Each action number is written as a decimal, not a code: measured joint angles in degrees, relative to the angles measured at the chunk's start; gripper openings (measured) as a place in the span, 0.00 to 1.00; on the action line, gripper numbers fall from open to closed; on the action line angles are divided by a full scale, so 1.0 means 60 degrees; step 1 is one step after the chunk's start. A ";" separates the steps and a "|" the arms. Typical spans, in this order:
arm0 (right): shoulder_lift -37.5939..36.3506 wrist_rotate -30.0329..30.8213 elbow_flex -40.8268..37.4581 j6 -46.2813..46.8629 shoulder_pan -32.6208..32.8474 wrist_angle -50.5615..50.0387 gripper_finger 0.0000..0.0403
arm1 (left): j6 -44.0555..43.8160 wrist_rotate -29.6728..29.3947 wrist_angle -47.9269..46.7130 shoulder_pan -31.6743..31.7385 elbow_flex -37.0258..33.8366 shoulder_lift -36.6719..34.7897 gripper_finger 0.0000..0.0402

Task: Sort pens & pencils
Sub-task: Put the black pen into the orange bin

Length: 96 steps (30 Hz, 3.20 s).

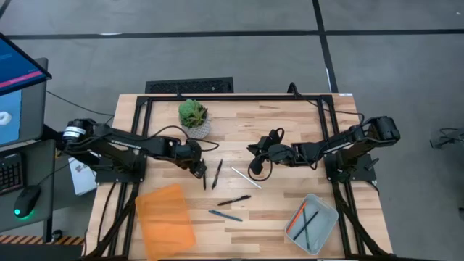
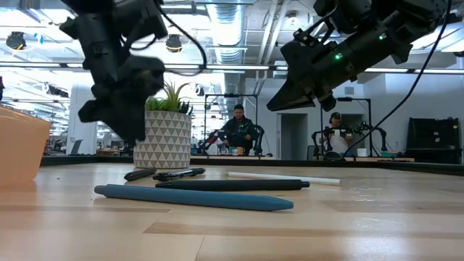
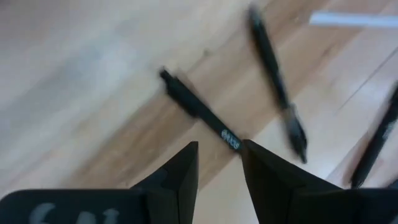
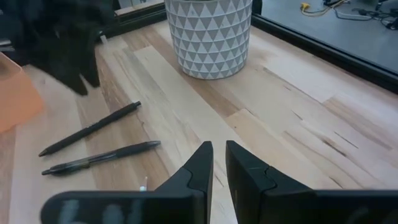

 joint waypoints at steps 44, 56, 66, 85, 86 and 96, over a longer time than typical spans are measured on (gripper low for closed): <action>0.0000 0.0002 0.0004 -0.0065 -0.0047 0.0200 0.17 | 0.1199 0.0556 -0.2496 0.0234 0.3446 0.2954 0.28; 0.0000 0.0002 0.0004 -0.0302 -0.0045 0.0193 0.17 | 0.0866 0.0649 -0.2075 0.0209 0.3446 0.2954 0.28; 0.0000 -0.0001 0.0004 -0.0339 0.0015 0.0120 0.17 | -0.0252 0.0111 -0.2977 0.0199 0.3446 0.2950 0.28; 0.0000 -0.0274 0.0000 -0.0525 0.0022 -0.0261 0.17 | -0.3732 -0.0253 -0.3083 -0.0105 0.3438 0.2946 0.28; 0.0000 -0.0271 0.0000 -0.0525 0.0022 -0.0277 0.17 | -0.3958 -0.0366 -0.3075 -0.0143 0.3430 0.2946 0.28; -0.0729 -0.0216 0.0004 -0.0514 0.0173 -0.0905 0.17 | -0.4796 -0.0557 -0.2912 -0.0228 0.3326 0.2943 0.28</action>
